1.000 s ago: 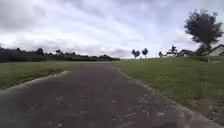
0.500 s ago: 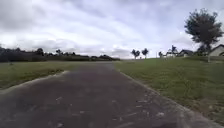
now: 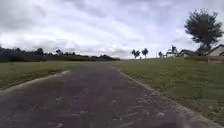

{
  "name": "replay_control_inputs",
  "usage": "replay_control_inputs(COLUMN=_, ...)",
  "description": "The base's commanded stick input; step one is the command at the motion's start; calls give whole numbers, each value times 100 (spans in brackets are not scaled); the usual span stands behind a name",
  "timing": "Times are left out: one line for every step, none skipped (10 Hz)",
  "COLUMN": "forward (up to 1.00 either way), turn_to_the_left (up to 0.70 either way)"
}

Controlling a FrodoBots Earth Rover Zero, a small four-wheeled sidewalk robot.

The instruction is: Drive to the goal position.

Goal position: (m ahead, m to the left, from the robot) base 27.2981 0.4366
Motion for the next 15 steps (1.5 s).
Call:
replay_control_inputs(forward=9, turn_to_the_left=1)
replay_control_inputs(forward=9, turn_to_the_left=1)
replay_control_inputs(forward=9, turn_to_the_left=1)
replay_control_inputs(forward=9, turn_to_the_left=1)
replay_control_inputs(forward=9, turn_to_the_left=1)
replay_control_inputs(forward=9, turn_to_the_left=1)
replay_control_inputs(forward=9, turn_to_the_left=1)
replay_control_inputs(forward=9, turn_to_the_left=1)
replay_control_inputs(forward=9, turn_to_the_left=1)
replay_control_inputs(forward=9, turn_to_the_left=1)
replay_control_inputs(forward=9, turn_to_the_left=1)
replay_control_inputs(forward=9, turn_to_the_left=1)
replay_control_inputs(forward=8, turn_to_the_left=1)
replay_control_inputs(forward=-4, turn_to_the_left=2)
replay_control_inputs(forward=-50, turn_to_the_left=3)
